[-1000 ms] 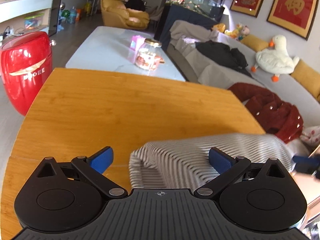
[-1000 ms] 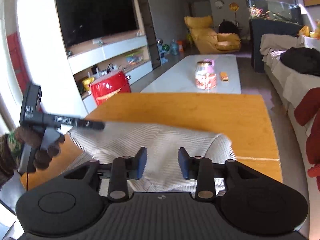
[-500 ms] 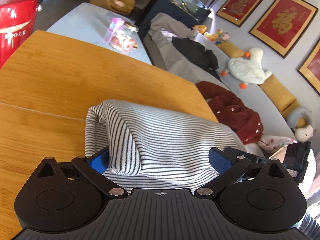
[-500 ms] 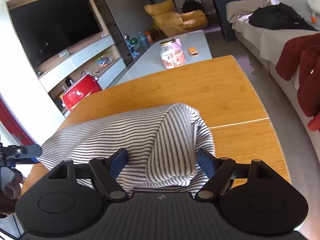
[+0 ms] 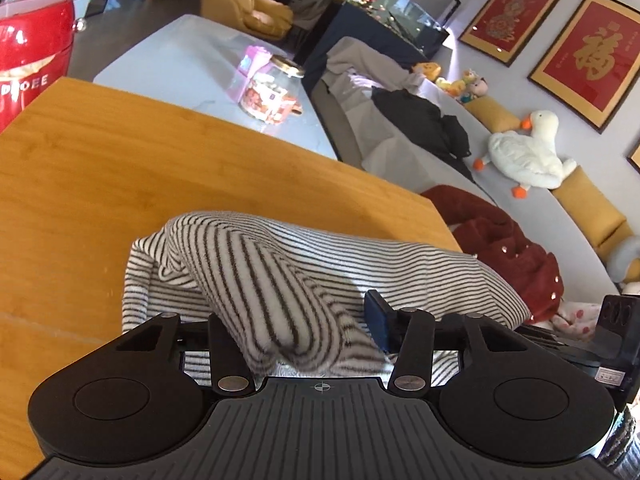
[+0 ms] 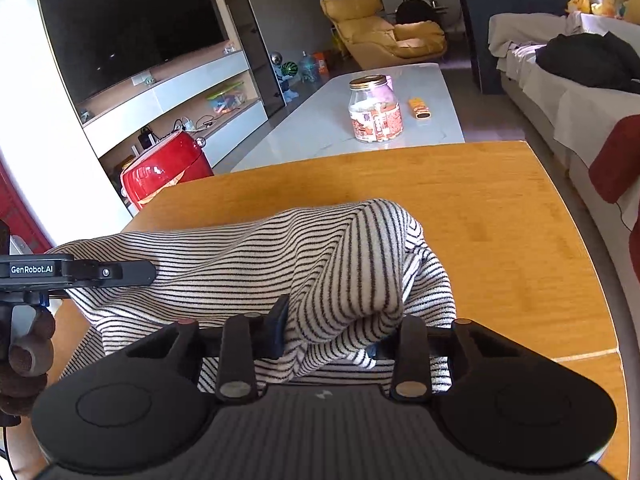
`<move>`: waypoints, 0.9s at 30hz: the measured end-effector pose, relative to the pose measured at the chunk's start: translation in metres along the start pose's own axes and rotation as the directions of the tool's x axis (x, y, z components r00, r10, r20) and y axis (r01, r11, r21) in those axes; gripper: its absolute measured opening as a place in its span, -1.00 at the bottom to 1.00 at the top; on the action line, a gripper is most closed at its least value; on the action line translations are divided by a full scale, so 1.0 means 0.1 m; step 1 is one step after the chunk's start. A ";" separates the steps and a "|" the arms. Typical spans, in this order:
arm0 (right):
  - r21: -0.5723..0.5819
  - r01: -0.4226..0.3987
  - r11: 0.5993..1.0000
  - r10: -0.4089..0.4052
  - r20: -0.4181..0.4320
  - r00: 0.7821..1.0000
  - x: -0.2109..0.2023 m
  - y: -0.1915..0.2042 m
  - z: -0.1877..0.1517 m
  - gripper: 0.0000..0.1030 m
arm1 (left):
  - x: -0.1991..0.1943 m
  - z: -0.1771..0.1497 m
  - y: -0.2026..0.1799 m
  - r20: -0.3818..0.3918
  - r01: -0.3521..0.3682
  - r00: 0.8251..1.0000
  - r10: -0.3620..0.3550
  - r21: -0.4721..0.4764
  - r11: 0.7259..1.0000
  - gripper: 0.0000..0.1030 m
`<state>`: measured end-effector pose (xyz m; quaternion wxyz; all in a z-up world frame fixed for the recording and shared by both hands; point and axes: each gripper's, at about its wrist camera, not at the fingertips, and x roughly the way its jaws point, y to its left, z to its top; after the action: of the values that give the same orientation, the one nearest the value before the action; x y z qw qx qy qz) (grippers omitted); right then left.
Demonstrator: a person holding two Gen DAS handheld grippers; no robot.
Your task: Fold clothes
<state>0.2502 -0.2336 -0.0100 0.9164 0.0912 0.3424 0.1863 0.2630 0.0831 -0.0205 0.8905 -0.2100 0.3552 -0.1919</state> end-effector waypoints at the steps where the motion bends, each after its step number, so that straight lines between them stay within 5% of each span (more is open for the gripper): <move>1: 0.009 -0.004 1.000 0.004 0.010 1.000 0.00 0.00 0.06 -0.46 | -0.01 0.06 -0.02 0.011 0.007 1.000 -0.007 0.002 1.000 -0.20; 7: -0.043 -0.055 0.998 0.058 0.080 0.995 -0.46 0.15 0.04 -0.48 | -0.42 -0.02 -0.22 0.048 0.050 0.997 -0.053 0.066 0.997 -0.23; 16: -0.048 -0.076 0.996 0.077 0.016 0.997 -0.82 0.25 -0.58 -0.43 | -0.83 -0.71 -0.20 -0.008 0.055 0.998 -0.054 0.065 0.996 -0.18; 20: -0.051 -0.008 0.999 0.007 -0.010 1.000 -0.78 0.24 -0.78 -0.04 | -0.85 -0.92 -0.05 -0.051 -0.048 0.997 0.050 0.050 0.998 0.02; 21: -0.056 0.011 0.998 -0.011 -0.010 1.000 -0.80 0.23 -0.80 0.19 | -0.91 -0.93 -0.02 -0.045 -0.061 0.997 0.063 0.049 0.997 0.08; 23: -0.077 0.046 0.996 -0.045 0.025 0.999 -0.91 0.23 -0.78 0.43 | -1.06 -0.94 0.01 -0.017 -0.082 0.996 0.083 0.052 0.995 0.50; 27: -0.089 0.090 0.992 -0.080 0.109 0.991 -1.11 0.18 -0.67 0.75 | -1.38 -0.89 -0.06 0.064 -0.096 0.994 0.092 0.071 0.993 0.72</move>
<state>0.1237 -0.2589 0.0112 0.9435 0.0430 0.2881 0.1577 0.1054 0.1245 -0.0005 0.9161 -0.1655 0.3300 -0.1562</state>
